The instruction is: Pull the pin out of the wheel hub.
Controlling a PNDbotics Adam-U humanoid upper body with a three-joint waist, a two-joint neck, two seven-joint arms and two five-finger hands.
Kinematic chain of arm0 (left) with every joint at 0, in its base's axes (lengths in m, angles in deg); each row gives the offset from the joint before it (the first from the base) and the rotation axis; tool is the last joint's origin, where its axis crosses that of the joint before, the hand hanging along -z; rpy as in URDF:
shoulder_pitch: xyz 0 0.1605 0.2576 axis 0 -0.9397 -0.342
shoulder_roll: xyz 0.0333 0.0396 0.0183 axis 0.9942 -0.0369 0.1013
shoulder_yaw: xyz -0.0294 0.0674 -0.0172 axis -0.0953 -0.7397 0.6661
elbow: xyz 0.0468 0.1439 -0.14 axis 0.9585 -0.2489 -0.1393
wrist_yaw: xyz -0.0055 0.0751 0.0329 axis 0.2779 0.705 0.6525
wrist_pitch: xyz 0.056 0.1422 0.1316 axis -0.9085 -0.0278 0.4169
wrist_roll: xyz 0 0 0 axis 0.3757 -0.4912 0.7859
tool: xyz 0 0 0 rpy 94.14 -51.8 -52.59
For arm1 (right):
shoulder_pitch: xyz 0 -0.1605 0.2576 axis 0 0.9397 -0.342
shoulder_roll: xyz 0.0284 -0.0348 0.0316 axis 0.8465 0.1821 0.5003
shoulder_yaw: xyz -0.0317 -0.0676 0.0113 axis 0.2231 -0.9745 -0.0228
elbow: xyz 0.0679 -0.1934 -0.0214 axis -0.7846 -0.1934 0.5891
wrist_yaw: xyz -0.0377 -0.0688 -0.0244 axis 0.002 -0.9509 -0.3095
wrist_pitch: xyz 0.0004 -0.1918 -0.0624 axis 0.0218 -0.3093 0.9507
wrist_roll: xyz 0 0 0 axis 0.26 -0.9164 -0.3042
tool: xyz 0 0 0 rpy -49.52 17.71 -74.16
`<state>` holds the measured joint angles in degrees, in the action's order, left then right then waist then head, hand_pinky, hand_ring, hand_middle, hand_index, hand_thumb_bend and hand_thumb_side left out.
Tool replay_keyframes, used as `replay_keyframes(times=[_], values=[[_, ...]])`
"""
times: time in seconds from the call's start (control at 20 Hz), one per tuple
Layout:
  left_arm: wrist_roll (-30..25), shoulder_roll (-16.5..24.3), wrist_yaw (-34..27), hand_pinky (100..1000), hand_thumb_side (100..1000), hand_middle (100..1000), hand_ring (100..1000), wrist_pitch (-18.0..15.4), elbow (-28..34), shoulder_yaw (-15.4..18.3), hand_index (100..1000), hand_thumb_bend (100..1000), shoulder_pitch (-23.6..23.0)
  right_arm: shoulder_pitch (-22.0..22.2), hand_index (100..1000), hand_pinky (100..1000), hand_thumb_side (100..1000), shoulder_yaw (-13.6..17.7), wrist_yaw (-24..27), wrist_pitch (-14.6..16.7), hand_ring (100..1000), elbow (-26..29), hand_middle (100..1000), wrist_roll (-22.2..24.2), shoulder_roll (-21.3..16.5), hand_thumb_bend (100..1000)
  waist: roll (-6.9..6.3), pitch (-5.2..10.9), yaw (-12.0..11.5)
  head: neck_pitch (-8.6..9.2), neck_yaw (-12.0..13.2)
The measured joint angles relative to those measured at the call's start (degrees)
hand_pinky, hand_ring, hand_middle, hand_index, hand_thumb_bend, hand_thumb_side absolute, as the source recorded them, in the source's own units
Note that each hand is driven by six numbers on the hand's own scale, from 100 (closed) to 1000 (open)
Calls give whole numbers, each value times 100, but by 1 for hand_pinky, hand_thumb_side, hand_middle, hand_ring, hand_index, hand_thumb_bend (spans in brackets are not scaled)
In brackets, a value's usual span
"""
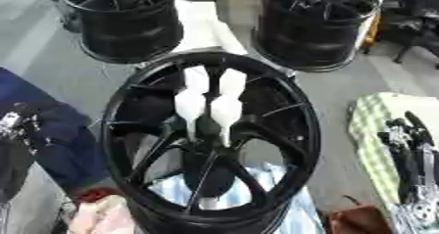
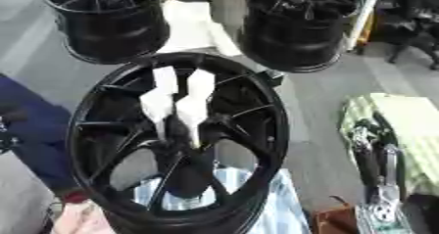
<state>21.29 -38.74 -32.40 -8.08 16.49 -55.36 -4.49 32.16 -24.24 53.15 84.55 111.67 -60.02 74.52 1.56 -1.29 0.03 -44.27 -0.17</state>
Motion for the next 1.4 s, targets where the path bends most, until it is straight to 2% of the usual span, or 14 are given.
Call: replay_keyframes(times=[0.5, 0.7, 0.95, 1.0, 1.05, 1.4], values=[[22, 34, -42, 589, 833, 640, 1000, -28, 20, 0, 832, 100, 37, 0, 922, 730, 646, 0, 0, 1, 642, 0, 693, 1, 0, 100, -2, 1, 4, 0, -2], [61, 309, -158, 588, 811, 640, 1000, -124, 54, -2, 832, 100, 147, 0, 922, 730, 646, -2, 0, 2, 642, 0, 693, 2, 0, 100, -13, 5, 28, 0, -2], [104, 908, -320, 588, 711, 642, 1000, -369, 156, -133, 832, 100, 393, 0, 922, 730, 647, -3, 0, 3, 642, 0, 693, 3, -20, 100, -70, 18, 65, 0, -2], [100, 1056, -324, 589, 905, 639, 1000, -443, 208, -191, 832, 100, 471, 0, 922, 730, 648, -3, 0, 3, 642, 0, 693, 3, -24, 100, -89, 21, 68, 0, -2], [95, 1203, -323, 590, 683, 644, 1000, -525, 258, -255, 833, 100, 554, 0, 922, 730, 647, -4, 0, 3, 642, 0, 693, 3, -30, 100, -112, 22, 69, 0, -2], [-134, 2235, -1, 611, 558, 668, 1000, -1148, 485, -967, 837, 100, 1300, 8, 922, 730, 648, -6, -7, 3, 642, -1, 693, 4, -153, 100, -286, 61, 97, 0, -59]])
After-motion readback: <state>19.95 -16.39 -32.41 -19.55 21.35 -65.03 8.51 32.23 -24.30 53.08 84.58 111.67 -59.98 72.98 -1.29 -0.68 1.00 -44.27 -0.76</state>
